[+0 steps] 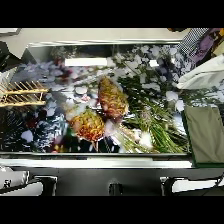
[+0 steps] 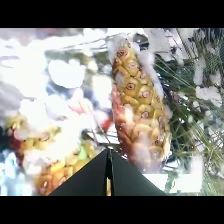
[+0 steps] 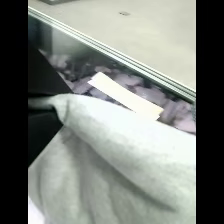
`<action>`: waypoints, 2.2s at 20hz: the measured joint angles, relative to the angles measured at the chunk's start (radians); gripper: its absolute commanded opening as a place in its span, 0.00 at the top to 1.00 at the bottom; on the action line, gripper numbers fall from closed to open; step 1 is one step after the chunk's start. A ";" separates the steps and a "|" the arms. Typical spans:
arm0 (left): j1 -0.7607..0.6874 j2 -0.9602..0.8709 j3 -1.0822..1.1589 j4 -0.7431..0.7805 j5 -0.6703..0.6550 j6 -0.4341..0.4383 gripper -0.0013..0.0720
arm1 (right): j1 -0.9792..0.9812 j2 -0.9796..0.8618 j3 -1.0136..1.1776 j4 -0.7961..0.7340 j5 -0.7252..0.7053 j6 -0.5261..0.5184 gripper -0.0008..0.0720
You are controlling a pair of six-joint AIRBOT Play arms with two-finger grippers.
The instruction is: Fold the clothes and pants, and hang the long-sleeved shirts on hangers.
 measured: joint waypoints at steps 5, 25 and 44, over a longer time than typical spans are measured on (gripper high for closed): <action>0.000 0.000 0.000 0.000 0.004 0.000 0.95 | -0.048 0.043 0.004 -0.120 0.063 0.068 0.95; 0.000 0.000 0.000 0.000 0.004 0.000 0.95 | -0.058 0.217 0.005 -0.527 0.689 0.250 0.95; 0.000 0.000 0.000 0.000 -0.004 0.000 0.95 | -0.058 0.466 -0.771 -0.795 0.669 0.195 0.95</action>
